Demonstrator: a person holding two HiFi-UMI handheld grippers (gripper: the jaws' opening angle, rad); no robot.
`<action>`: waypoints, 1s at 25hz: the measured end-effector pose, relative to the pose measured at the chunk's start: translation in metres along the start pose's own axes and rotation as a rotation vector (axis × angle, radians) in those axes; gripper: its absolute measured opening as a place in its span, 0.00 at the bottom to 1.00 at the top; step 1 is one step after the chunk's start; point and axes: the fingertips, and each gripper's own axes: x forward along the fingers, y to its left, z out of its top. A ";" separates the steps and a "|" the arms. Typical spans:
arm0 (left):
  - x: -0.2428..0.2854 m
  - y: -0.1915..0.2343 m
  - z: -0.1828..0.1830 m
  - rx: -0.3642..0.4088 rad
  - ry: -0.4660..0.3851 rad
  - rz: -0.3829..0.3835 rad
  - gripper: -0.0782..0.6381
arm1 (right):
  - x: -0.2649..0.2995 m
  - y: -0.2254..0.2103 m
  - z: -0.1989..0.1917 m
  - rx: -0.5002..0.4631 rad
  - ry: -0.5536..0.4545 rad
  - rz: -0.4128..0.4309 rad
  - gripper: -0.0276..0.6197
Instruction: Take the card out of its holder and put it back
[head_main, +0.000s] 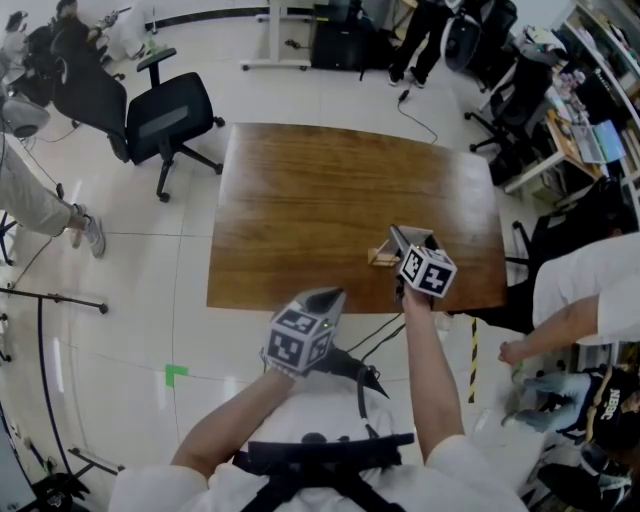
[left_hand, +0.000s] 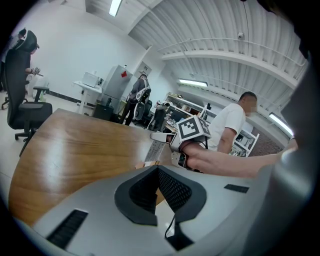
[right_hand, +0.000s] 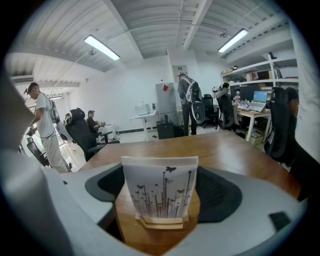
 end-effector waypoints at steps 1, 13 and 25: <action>-0.001 0.000 0.000 0.000 0.000 0.000 0.10 | 0.000 0.000 0.000 0.001 0.001 0.000 0.76; -0.001 0.003 0.003 -0.009 -0.002 0.007 0.10 | 0.002 0.005 -0.008 -0.046 0.024 0.009 0.77; 0.001 0.007 -0.001 -0.011 0.008 0.011 0.10 | 0.009 0.007 -0.025 -0.091 0.065 0.001 0.77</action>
